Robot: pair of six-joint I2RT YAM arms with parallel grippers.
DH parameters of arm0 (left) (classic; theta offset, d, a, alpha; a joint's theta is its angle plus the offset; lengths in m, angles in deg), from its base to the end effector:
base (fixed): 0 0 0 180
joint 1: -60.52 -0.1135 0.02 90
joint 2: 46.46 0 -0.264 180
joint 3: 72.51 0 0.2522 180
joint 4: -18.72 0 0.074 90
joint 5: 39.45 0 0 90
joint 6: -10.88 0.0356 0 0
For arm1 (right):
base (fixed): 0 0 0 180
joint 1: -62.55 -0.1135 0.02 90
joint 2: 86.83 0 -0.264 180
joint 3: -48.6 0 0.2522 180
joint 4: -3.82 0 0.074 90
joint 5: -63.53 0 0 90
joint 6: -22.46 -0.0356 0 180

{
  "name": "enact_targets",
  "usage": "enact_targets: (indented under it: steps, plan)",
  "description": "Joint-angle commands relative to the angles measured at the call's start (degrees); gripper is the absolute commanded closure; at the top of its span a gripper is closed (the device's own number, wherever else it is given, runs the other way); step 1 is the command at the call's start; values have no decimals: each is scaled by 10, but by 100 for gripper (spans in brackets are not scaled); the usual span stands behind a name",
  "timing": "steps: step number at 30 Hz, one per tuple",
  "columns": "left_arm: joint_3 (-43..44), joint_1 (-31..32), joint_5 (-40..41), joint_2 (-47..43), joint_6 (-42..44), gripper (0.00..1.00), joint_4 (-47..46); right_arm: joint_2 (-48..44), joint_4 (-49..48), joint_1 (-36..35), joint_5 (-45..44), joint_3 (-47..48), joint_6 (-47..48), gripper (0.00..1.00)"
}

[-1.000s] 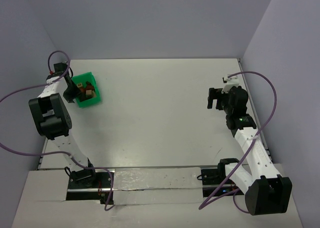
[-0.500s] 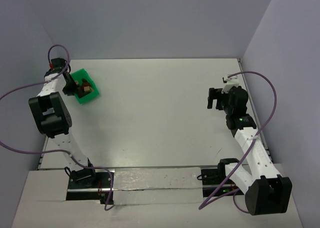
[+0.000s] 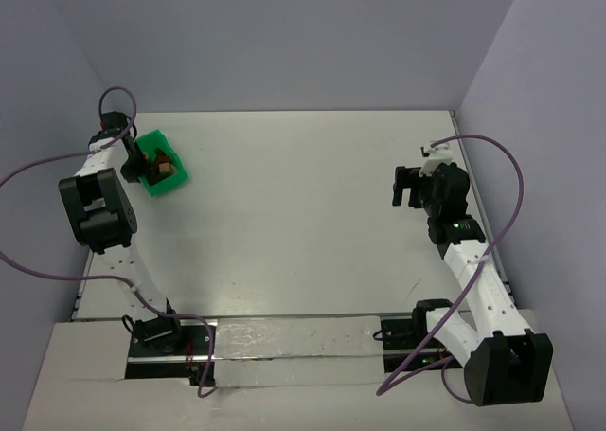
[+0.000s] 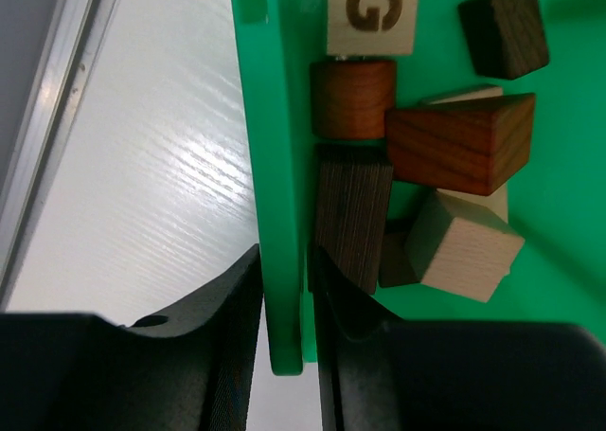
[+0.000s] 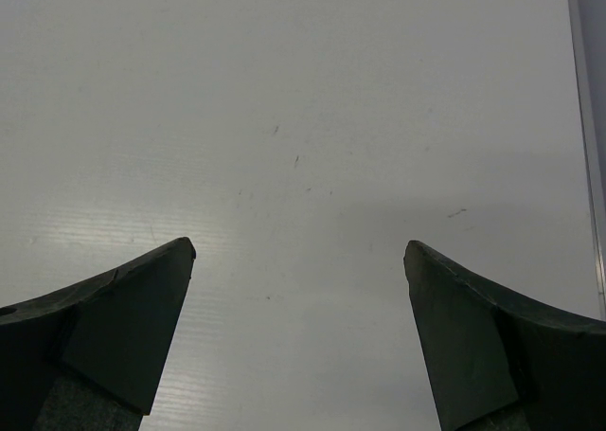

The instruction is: Build the wood block tower

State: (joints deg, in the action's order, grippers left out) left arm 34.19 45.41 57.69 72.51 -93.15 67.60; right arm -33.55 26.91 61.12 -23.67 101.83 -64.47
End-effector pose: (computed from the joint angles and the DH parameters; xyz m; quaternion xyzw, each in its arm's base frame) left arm 0.4304 0.1208 0.1951 -0.2582 0.9316 0.0626 0.2480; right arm 0.2150 0.0071 0.2818 -0.0462 0.8331 0.0125 0.5510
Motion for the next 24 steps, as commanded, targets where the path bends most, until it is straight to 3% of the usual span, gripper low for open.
enact_targets:
  steps: [1, 5, 8, 9, 16, 17, 24]
  plan:
    - [34, -2, 3, 12, 18, 67, -31, 4, -4, 5, 4, 31, 6, 0]
    - [38, -2, 1, 20, 22, 74, -36, 4, -5, 5, 3, 32, 6, 0]
    - [34, -2, -1, 11, 23, 97, -35, 4, -6, 5, 3, 31, 6, 0]
    - [31, -2, 0, 5, 24, 99, -33, 4, -6, 5, 3, 31, 6, 0]
    - [-30, 24, 33, -83, 74, 100, -38, -1, -3, 5, 7, 33, 4, 0]
    - [-43, 35, 69, -100, 85, 100, -42, -2, -4, 4, 7, 33, 4, 0]
    - [-178, 235, 287, -253, 195, 100, -107, -5, -1, 5, 12, 34, 4, 0]
